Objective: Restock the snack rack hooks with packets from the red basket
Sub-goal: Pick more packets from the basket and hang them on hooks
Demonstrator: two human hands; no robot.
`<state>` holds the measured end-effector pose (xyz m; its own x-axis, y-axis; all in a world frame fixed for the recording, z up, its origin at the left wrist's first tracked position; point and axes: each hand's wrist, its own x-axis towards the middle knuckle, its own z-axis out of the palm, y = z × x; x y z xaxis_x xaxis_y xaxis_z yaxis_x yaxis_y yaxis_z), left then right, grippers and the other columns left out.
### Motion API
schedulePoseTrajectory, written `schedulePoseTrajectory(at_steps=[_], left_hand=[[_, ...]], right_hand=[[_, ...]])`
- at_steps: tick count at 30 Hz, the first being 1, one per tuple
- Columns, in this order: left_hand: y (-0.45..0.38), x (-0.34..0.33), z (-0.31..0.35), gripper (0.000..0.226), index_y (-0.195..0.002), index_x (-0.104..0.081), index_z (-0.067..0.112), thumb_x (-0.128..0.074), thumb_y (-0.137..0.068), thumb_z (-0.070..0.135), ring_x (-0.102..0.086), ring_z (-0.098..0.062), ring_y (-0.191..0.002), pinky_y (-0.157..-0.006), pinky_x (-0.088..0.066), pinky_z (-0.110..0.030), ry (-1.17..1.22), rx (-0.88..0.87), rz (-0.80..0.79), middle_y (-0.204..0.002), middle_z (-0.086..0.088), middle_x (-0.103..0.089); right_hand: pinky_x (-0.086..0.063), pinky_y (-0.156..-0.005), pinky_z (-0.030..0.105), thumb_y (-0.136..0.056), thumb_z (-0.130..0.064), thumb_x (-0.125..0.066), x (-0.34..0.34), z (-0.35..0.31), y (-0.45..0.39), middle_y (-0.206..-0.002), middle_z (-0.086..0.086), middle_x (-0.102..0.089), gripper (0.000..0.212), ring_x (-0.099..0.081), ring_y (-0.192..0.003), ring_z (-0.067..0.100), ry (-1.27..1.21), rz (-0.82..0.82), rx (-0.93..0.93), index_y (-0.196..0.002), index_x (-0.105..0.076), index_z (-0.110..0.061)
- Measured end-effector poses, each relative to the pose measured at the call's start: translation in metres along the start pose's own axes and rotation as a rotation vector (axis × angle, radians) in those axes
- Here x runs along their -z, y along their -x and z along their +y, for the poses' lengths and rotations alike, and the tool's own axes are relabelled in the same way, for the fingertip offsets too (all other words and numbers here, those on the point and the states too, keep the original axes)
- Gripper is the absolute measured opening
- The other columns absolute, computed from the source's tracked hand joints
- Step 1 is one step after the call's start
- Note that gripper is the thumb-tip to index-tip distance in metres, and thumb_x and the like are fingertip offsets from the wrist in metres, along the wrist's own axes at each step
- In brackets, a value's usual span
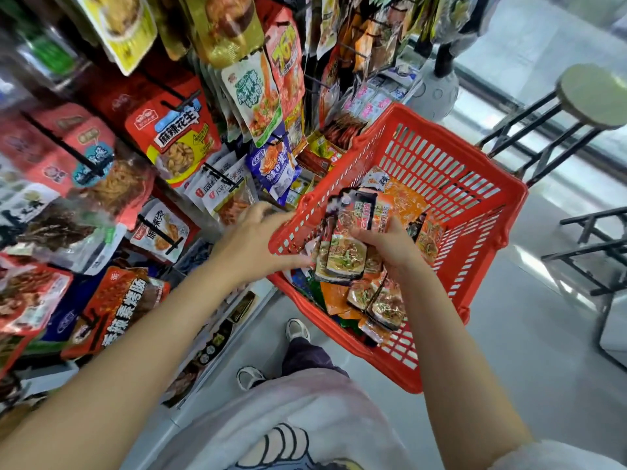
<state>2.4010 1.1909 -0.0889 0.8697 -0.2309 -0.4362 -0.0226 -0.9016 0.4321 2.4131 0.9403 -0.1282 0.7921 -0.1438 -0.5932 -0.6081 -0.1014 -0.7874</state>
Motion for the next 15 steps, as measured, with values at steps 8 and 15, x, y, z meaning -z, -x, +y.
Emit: schedulePoseTrajectory(at_steps=[8,15], left_hand=[[0.059,0.147,0.074,0.083,-0.126,-0.066,0.029,-0.081,-0.055,0.069,-0.063,-0.013,-0.118,-0.110,-0.045,-0.045,1.051,-0.060,0.296,-0.124,0.007,-0.071],[0.186,0.265,0.103,0.035,-0.068,-0.081,0.020,-0.060,-0.090,0.035,-0.074,-0.016,-0.067,-0.060,-0.060,-0.027,1.422,-0.391,0.406,-0.075,-0.001,-0.075]], right_hand=[[-0.054,-0.097,0.046,-0.085,-0.016,-0.077,-0.041,-0.181,0.115,-0.122,0.010,-0.068,0.055,-0.068,-0.111,0.024,0.003,-0.236,0.714,-0.132,-0.049,-0.014],[-0.029,-0.111,0.014,-0.102,-0.044,-0.047,-0.122,-0.295,0.230,-0.139,-0.018,-0.044,0.057,-0.042,-0.125,-0.006,0.066,-0.244,1.257,-0.151,-0.032,-0.019]])
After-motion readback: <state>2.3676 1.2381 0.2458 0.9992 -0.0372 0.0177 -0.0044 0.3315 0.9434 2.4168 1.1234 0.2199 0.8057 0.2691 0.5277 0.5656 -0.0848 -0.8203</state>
